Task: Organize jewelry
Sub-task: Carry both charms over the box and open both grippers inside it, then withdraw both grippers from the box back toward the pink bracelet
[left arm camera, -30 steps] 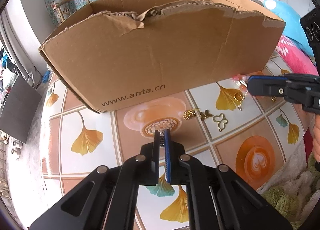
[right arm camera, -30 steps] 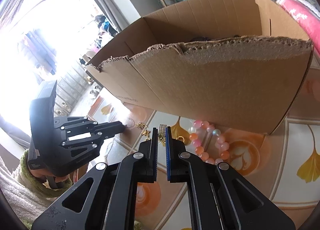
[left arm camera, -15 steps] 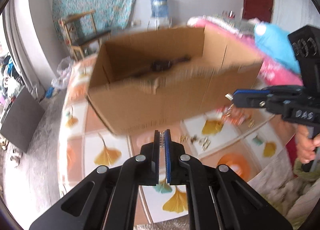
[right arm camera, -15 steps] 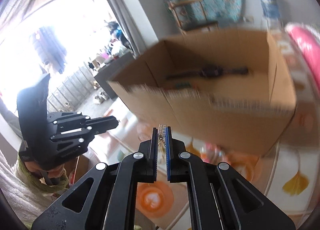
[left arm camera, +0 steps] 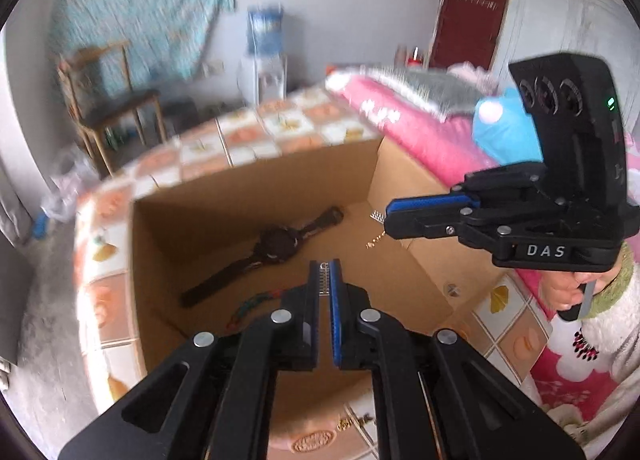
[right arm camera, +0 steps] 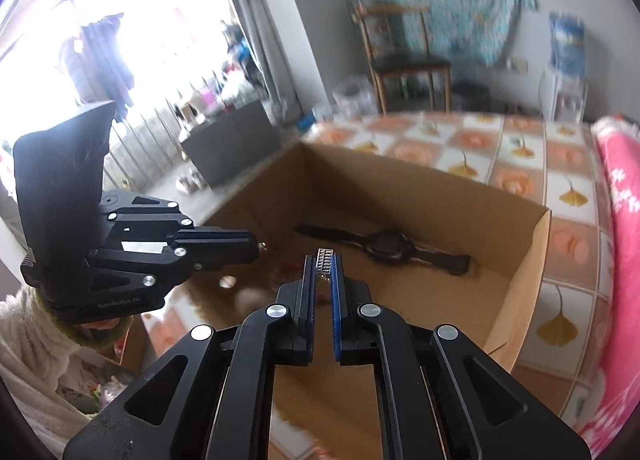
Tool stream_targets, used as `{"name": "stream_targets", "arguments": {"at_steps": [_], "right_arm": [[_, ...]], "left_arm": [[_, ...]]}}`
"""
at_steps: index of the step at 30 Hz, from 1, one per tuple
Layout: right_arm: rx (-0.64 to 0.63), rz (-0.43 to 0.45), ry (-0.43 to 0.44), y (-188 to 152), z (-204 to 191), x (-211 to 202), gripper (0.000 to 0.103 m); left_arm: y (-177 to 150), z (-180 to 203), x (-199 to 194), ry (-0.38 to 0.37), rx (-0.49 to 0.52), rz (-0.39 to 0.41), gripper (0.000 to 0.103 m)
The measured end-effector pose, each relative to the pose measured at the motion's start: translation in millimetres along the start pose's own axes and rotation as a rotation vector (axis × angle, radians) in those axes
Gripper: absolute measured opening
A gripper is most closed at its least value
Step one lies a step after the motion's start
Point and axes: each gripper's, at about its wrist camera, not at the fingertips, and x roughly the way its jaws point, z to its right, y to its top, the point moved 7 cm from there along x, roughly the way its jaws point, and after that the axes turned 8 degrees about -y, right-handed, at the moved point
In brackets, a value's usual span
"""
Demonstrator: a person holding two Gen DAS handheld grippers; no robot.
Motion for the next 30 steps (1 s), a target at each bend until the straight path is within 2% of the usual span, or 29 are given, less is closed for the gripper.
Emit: {"name": "stream_targets", "arguments": {"at_steps": [4,6,10,15,22,27,30], "right_arm": [[0.009,-0.118,-0.012,3,19,31,0.005],[-0.002,-0.151,-0.027,0,23,38,0.005],[-0.021,-0.198,-0.048,-3,30,47,0.005],[-0.044,-0.215,-0.088,2,37,53,0.009],[-0.018,-0.201,-0.089,6,47,54,0.012],[-0.010,-0.167,-0.111,9,53,44,0.012],[-0.008,-0.134,-0.123,13,54,32,0.017]], "left_arm": [[12,-17,43,-0.040,-0.049,-0.140,0.004],[11,-23,59,-0.067,-0.083,-0.189,0.004],[5,-32,86,-0.069,-0.127,-0.279,0.004],[13,-36,104,-0.092,-0.171,-0.315,0.005],[17,-38,116,-0.069,-0.186,-0.348,0.006],[18,-42,115,-0.050,-0.191,-0.337,0.007],[21,-43,107,-0.040,-0.189,-0.312,0.007]]}}
